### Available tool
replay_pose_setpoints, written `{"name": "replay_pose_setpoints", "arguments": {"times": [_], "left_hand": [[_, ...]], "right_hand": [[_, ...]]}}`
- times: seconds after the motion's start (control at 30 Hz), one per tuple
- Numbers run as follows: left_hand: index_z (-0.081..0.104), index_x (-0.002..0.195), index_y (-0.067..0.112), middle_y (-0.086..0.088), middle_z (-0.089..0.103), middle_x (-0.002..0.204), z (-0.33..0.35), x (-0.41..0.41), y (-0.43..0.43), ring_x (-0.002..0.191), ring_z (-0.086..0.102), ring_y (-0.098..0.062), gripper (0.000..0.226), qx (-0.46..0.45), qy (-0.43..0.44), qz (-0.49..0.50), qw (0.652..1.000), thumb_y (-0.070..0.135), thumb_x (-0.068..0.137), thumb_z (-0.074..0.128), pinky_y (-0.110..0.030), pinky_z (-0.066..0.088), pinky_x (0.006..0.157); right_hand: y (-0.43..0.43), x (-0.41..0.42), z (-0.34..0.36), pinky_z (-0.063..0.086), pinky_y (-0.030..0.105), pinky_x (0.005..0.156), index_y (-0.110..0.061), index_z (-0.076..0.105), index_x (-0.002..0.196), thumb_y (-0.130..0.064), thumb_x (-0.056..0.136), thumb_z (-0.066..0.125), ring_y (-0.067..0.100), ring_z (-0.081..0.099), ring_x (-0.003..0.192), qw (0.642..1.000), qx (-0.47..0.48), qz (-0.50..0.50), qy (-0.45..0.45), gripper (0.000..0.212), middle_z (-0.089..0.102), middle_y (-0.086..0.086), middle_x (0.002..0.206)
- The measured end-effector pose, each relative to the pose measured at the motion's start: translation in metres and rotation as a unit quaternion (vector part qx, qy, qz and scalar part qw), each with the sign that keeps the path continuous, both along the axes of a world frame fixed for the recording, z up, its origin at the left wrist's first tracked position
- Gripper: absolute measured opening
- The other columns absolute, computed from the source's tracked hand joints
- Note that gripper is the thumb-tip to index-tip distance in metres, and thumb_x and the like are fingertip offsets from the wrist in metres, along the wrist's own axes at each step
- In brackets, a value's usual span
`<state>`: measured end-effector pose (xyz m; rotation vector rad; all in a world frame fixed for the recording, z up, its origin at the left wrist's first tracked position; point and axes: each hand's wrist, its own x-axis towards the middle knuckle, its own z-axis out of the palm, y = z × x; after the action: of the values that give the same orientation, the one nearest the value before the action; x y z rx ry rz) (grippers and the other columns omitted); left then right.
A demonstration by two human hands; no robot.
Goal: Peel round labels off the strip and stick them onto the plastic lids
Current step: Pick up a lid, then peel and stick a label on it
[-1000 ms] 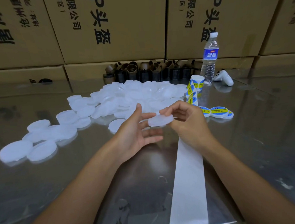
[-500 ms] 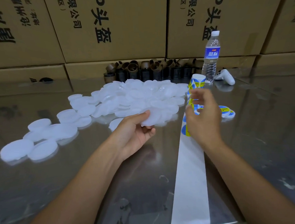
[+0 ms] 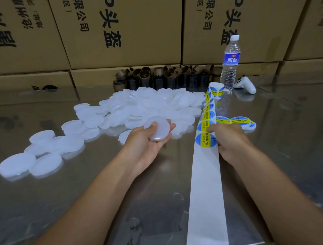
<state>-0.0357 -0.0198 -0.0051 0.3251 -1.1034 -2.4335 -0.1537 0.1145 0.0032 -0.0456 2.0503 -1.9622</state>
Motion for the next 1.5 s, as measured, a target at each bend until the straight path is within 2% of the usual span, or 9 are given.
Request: {"name": "replay_pose_setpoints", "arguments": {"times": [0.2, 0.4, 0.5, 0.67, 0.77, 0.87, 0.97, 1.1, 1.5], "left_hand": [[0.053, 0.121, 0.012, -0.021, 0.069, 0.107, 0.0, 0.002, 0.0, 0.09, 0.071, -0.037, 0.03, 0.03, 0.019, -0.021, 0.999, -0.001, 0.1, 0.035, -0.041, 0.06, 0.068], [0.063, 0.11, 0.016, -0.01, 0.071, 0.098, -0.004, 0.001, 0.006, 0.089, 0.071, -0.027, 0.029, -0.129, -0.053, -0.041, 0.989, 0.001, 0.099, 0.042, -0.045, 0.056, 0.085], [0.059, 0.119, 0.008, -0.012, 0.068, 0.109, -0.005, 0.0, 0.016, 0.089, 0.069, -0.02, 0.023, -0.189, -0.082, -0.063, 0.976, 0.013, 0.1, 0.046, -0.033, 0.059, 0.072], [0.06, 0.116, 0.005, -0.015, 0.069, 0.107, -0.004, 0.003, 0.017, 0.086, 0.067, -0.022, 0.025, -0.214, -0.084, -0.077, 0.97, 0.014, 0.094, 0.056, -0.029, 0.059, 0.07], [0.06, 0.115, 0.003, -0.016, 0.068, 0.1, -0.004, 0.004, 0.017, 0.081, 0.067, -0.023, 0.023, -0.207, -0.08, -0.066, 0.973, 0.003, 0.093, 0.055, -0.029, 0.059, 0.068], [0.06, 0.115, 0.004, -0.015, 0.069, 0.095, -0.004, 0.005, 0.016, 0.078, 0.068, -0.023, 0.022, -0.207, -0.078, -0.065, 0.973, 0.0, 0.094, 0.053, -0.027, 0.058, 0.065], [0.061, 0.11, 0.007, -0.013, 0.07, 0.093, -0.003, 0.006, 0.016, 0.076, 0.068, -0.021, 0.019, -0.207, -0.073, -0.065, 0.973, 0.001, 0.095, 0.053, -0.026, 0.058, 0.064], [0.062, 0.105, 0.01, -0.013, 0.07, 0.091, -0.003, 0.007, 0.016, 0.075, 0.068, -0.021, 0.016, -0.205, -0.076, -0.062, 0.974, 0.002, 0.095, 0.053, -0.027, 0.057, 0.063], [0.061, 0.11, 0.011, -0.015, 0.068, 0.094, 0.0, 0.007, 0.015, 0.072, 0.067, -0.02, 0.018, -0.216, -0.095, -0.054, 0.97, 0.003, 0.095, 0.053, -0.025, 0.056, 0.062]], "right_hand": [[-0.003, 0.002, -0.001, 0.047, 0.048, 0.099, -0.007, 0.046, 0.133, -0.003, 0.082, 0.062, 0.032, 0.061, 0.108, 0.999, -0.044, 0.028, 0.012, 0.053, 0.061, 0.016, 0.12], [-0.004, 0.006, 0.002, 0.055, 0.028, 0.077, -0.004, 0.065, 0.101, 0.006, 0.089, 0.049, 0.019, 0.068, 0.076, 0.976, -0.166, 0.143, -0.009, 0.022, 0.07, 0.012, 0.095], [-0.004, 0.008, 0.002, 0.056, 0.023, 0.069, -0.004, 0.064, 0.093, 0.008, 0.089, 0.049, 0.013, 0.069, 0.067, 0.966, -0.178, 0.187, 0.011, 0.019, 0.071, 0.006, 0.08], [-0.008, 0.016, 0.002, 0.056, 0.032, 0.076, -0.002, 0.058, 0.104, 0.006, 0.086, 0.058, 0.019, 0.068, 0.073, 0.97, -0.149, 0.183, 0.058, 0.02, 0.071, 0.01, 0.089], [-0.011, 0.019, -0.003, 0.051, 0.034, 0.078, -0.012, 0.044, 0.113, -0.005, 0.081, 0.07, 0.023, 0.062, 0.081, 0.974, -0.04, 0.109, 0.196, 0.042, 0.065, 0.012, 0.104], [-0.011, 0.023, -0.009, 0.041, 0.008, 0.072, -0.017, 0.041, 0.123, -0.015, 0.075, 0.077, 0.013, 0.05, 0.083, 0.911, 0.055, 0.066, 0.404, 0.061, 0.05, 0.001, 0.105], [-0.008, 0.02, -0.01, 0.032, 0.002, 0.077, -0.02, 0.057, 0.12, -0.019, 0.075, 0.078, 0.005, 0.041, 0.095, 0.864, 0.09, 0.048, 0.493, 0.05, 0.038, -0.004, 0.107], [-0.008, 0.018, -0.011, 0.029, 0.01, 0.079, -0.02, 0.071, 0.103, -0.022, 0.081, 0.073, 0.011, 0.042, 0.102, 0.835, 0.129, 0.08, 0.53, 0.022, 0.043, -0.001, 0.101], [-0.008, 0.018, -0.009, 0.028, 0.0, 0.077, -0.024, 0.072, 0.094, -0.023, 0.081, 0.072, 0.008, 0.044, 0.094, 0.841, 0.129, 0.095, 0.517, 0.013, 0.046, -0.005, 0.093]]}}
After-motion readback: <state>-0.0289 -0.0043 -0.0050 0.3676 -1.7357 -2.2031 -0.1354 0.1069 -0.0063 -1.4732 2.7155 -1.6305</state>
